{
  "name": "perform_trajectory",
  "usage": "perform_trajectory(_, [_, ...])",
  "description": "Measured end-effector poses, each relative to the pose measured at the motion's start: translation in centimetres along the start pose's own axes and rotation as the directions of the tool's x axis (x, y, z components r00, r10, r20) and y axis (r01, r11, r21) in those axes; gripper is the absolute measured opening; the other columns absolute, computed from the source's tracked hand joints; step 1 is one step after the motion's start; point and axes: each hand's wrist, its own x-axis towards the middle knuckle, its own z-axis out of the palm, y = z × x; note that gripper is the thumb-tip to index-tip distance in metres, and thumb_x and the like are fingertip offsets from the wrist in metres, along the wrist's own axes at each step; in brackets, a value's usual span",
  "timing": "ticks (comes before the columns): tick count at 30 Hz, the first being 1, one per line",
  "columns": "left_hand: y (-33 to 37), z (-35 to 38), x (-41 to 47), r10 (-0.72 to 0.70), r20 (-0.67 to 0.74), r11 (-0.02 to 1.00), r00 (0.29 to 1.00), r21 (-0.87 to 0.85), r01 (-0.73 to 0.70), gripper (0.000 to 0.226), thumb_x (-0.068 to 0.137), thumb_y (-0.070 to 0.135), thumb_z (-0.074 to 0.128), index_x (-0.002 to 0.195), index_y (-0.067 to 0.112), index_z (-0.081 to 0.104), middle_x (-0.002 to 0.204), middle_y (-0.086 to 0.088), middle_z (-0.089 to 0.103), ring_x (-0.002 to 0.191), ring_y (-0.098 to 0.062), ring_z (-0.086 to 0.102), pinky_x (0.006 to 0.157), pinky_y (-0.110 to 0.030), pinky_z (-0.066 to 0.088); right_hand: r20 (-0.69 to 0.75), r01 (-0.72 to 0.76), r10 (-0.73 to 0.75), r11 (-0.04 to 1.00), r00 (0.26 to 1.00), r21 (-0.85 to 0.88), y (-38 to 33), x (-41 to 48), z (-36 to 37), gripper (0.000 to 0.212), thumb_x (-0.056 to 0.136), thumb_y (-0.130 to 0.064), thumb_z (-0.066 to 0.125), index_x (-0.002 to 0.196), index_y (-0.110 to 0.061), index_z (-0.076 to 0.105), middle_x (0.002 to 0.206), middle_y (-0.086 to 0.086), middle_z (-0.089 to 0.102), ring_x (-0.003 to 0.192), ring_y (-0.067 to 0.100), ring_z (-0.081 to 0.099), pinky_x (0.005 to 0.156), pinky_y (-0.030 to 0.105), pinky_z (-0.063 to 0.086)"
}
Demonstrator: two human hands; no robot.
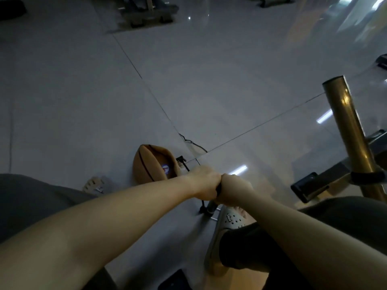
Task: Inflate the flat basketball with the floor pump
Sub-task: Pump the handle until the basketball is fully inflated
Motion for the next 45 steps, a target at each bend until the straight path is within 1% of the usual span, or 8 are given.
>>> perform_trajectory(2, [0.2,-1.2,-1.0,-0.014,0.025,1.000,1.000,0.001,0.014,0.006,0.086,0.018,0.059,0.092,0.017,0.061,0.085,-0.005,0.063,0.079,-0.028,0.064,0.061,-0.032,0.046,0.072,0.098,-0.097,0.995,0.993,-0.012,-0.1,-0.4,-1.1,0.027,0.084,-0.034,0.073,0.101,-0.015,0.065,0.096,0.005,0.066,0.096,0.021,0.065,0.082,0.030,0.053])
perform_trajectory(9, [-0.9,-16.7,-6.4,-0.046,-0.168,0.995,0.985,-0.093,0.030,0.023,0.084,0.016,0.069,0.069,0.024,0.054,0.067,0.002,0.056,0.057,-0.012,0.053,0.049,-0.025,0.039,-0.206,0.348,-0.309,0.917,0.929,0.195,1.3,-7.5,-15.5,0.036,0.070,-0.031,0.084,0.080,-0.002,0.065,0.060,0.009,0.050,0.041,0.021,0.042,0.040,0.025,0.037])
perform_trajectory(22, [-0.5,2.0,-1.4,-0.112,-0.126,0.984,0.986,-0.150,0.093,0.006,0.082,0.022,0.058,0.080,0.021,0.052,0.083,-0.005,0.064,0.067,-0.023,0.051,0.065,-0.032,0.040,-0.189,0.231,-0.260,0.959,0.947,-0.162,0.0,0.1,0.2,0.027,0.084,-0.033,0.058,0.107,-0.018,0.061,0.102,0.002,0.067,0.092,0.024,0.067,0.069,0.030,0.046])
perform_trajectory(30, [0.5,-0.9,-1.8,-0.120,-0.031,0.990,0.992,-0.083,0.117,0.013,0.086,0.022,0.060,0.098,0.017,0.062,0.097,-0.006,0.069,0.075,-0.024,0.060,0.062,-0.032,0.041,-0.033,0.190,-0.195,0.976,0.980,-0.110,0.1,-0.3,-1.2,0.038,0.082,-0.039,0.071,0.112,-0.018,0.065,0.104,0.003,0.068,0.095,0.020,0.065,0.086,0.031,0.052])
perform_trajectory(34, [-0.4,-9.6,-4.2,-0.153,-0.144,0.985,0.978,-0.106,0.138,0.009,0.081,0.026,0.071,0.084,0.022,0.064,0.074,0.001,0.063,0.068,-0.021,0.064,0.053,-0.025,0.046,-0.143,0.346,-0.339,0.938,0.930,0.024,1.2,-4.3,-9.9,0.029,0.072,-0.033,0.081,0.070,-0.010,0.064,0.055,0.003,0.061,0.053,0.021,0.055,0.061,0.037,0.053])
perform_trajectory(37, [-0.3,-16.3,-6.3,-0.111,-0.168,0.988,0.980,-0.121,0.091,0.011,0.081,0.021,0.072,0.078,0.021,0.062,0.069,0.003,0.060,0.064,-0.017,0.060,0.051,-0.025,0.043,-0.168,0.364,-0.339,0.918,0.926,0.157,1.6,-7.7,-15.4,0.037,0.071,-0.033,0.084,0.082,-0.002,0.067,0.062,0.009,0.051,0.046,0.022,0.043,0.046,0.032,0.042])
perform_trajectory(42, [0.6,-10.6,-5.2,-0.173,-0.106,0.982,0.979,-0.099,0.163,0.017,0.083,0.030,0.072,0.080,0.020,0.058,0.072,0.002,0.058,0.064,-0.019,0.058,0.058,-0.026,0.047,-0.158,0.336,-0.332,0.942,0.930,0.001,0.9,-6.1,-9.8,0.027,0.075,-0.033,0.080,0.067,-0.019,0.059,0.062,-0.004,0.061,0.063,0.013,0.060,0.059,0.029,0.046])
perform_trajectory(45, [0.4,-4.4,-3.5,-0.103,-0.155,0.988,0.983,-0.131,0.083,0.011,0.082,0.023,0.064,0.091,0.018,0.061,0.085,-0.005,0.066,0.076,-0.027,0.063,0.062,-0.029,0.044,-0.150,0.267,-0.280,0.959,0.948,-0.100,0.9,-3.0,-4.5,0.026,0.079,-0.041,0.070,0.093,-0.020,0.063,0.093,0.002,0.068,0.085,0.022,0.065,0.075,0.031,0.054])
